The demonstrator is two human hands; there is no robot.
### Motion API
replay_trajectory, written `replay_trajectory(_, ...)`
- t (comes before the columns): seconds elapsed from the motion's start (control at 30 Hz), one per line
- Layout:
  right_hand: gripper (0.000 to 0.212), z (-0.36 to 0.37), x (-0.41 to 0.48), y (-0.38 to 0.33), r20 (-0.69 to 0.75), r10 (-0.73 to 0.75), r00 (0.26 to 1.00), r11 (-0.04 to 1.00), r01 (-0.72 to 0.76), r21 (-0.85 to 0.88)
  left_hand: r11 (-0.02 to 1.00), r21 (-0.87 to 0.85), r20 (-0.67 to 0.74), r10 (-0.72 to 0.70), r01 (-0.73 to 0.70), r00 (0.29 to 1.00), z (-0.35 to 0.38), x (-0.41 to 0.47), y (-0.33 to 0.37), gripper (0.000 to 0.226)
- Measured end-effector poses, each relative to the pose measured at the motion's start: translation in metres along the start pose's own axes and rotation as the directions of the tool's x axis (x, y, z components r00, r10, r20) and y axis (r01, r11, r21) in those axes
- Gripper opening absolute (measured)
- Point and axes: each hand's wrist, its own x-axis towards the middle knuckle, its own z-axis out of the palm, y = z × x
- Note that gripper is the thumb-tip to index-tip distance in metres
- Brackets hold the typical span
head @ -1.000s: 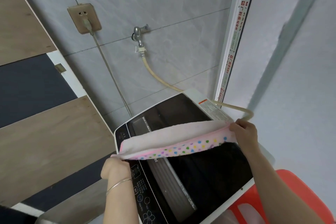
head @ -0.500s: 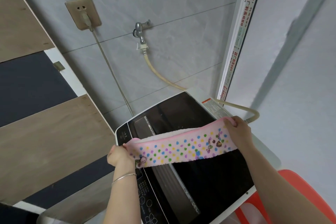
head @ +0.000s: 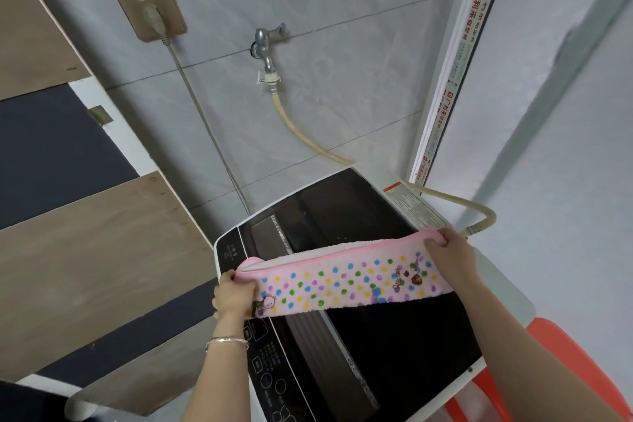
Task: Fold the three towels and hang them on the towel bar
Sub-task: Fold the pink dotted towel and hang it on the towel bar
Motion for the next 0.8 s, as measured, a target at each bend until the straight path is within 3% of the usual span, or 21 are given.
replay_trajectory(0.17, 0.023, 0.001, 0.0, -0.001, -0.005, -0.011, 1.0, 1.0, 0.011, -0.016, 0.998, 0.051, -0.084, 0.026, -0.021, 0.996, -0.006, 0.003, 0.0, 0.028)
replay_trajectory(0.4, 0.026, 0.007, 0.001, 0.001, -0.028, 0.004, 1.0, 1.0, -0.004, 0.01, 0.944, -0.22, -0.179, 0.21, -0.247, 0.961, -0.013, 0.003, 0.017, 0.014)
replay_trajectory(0.5, 0.023, 0.011, 0.004, 0.001, -0.033, 0.009, 0.999, 1.0, -0.01, -0.025, 0.947, -0.23, -0.16, 0.189, -0.223, 0.969, -0.012, 0.008, 0.024, 0.02)
replay_trajectory(0.8, 0.021, 0.017, 0.014, 0.0, 0.003, 0.047, 0.999, 0.984, -0.045, -0.173, 0.99, -0.009, -0.105, 0.137, -0.139, 0.985, -0.004, 0.024, 0.032, 0.03)
